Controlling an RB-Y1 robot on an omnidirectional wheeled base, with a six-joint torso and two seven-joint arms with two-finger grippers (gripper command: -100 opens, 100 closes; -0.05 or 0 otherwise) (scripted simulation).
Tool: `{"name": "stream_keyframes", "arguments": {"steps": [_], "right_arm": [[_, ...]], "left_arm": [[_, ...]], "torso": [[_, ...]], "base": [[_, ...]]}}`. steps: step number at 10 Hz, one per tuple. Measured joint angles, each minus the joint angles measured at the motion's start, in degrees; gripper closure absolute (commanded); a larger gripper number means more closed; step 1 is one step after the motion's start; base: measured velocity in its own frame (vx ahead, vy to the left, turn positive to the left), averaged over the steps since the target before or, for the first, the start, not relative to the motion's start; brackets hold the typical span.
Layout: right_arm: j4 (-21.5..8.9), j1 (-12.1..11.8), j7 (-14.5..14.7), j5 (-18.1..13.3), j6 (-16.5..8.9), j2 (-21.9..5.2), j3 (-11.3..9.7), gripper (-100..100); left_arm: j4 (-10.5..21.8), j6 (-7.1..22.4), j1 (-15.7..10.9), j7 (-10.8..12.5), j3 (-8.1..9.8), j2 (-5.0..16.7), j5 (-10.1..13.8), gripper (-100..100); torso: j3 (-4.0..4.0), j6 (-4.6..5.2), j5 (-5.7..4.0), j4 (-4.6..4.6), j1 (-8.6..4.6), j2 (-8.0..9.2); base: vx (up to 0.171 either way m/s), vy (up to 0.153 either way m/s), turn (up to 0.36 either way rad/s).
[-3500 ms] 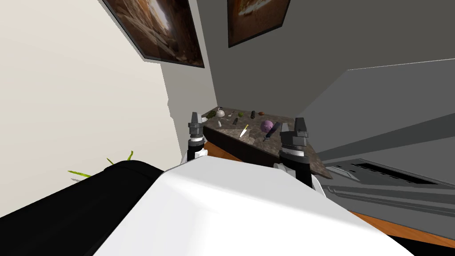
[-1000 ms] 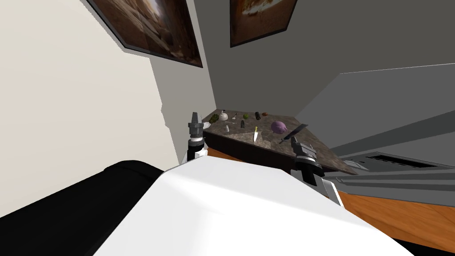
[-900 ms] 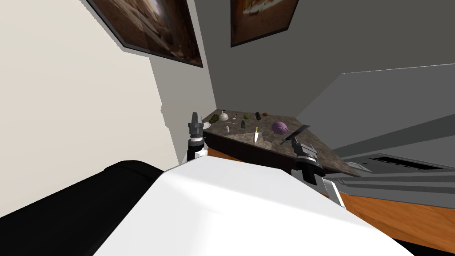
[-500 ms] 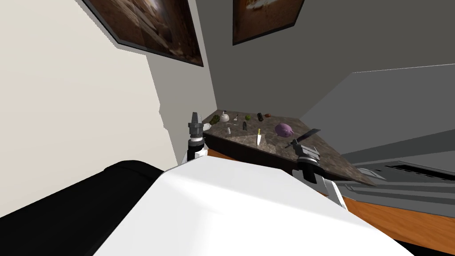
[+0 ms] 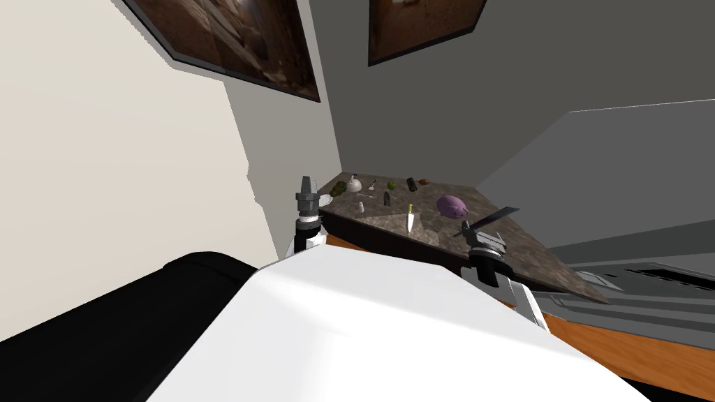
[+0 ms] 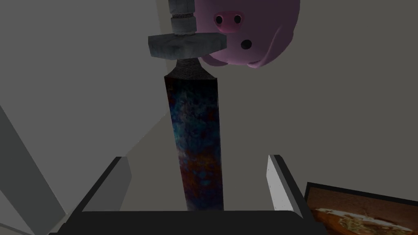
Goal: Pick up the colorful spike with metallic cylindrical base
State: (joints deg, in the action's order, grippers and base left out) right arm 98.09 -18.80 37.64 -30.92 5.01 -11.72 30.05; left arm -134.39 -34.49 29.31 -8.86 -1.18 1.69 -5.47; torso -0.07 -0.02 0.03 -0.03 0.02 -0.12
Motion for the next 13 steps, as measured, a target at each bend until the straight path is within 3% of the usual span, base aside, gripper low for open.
{"name": "stream_keyframes", "arguments": {"steps": [7,9,13], "right_arm": [[-11.4,8.3,0.1,2.4,5.2,-6.9,-2.2,-100],[-14.3,9.2,0.3,2.4,5.5,-7.1,-2.4,-100],[-20.7,14.2,0.2,3.6,7.6,-11.2,-3.8,-100]], "left_arm": [[0.0,0.0,0.0,0.0,0.00,0.0,0.0,0],[0.0,0.0,0.0,0.0,0.00,0.0,0.0,0],[0.0,0.0,0.0,0.0,0.00,0.0,0.0,0]], "torso": [[0.01,-0.01,0.04,0.01,0.21,0.02],[0.01,0.00,0.00,0.00,-0.01,0.03],[0.01,0.01,0.03,0.01,0.12,0.01]], "base": [[0.003,0.052,-0.071],[0.006,0.023,-0.062],[0.002,0.045,-0.076]]}}
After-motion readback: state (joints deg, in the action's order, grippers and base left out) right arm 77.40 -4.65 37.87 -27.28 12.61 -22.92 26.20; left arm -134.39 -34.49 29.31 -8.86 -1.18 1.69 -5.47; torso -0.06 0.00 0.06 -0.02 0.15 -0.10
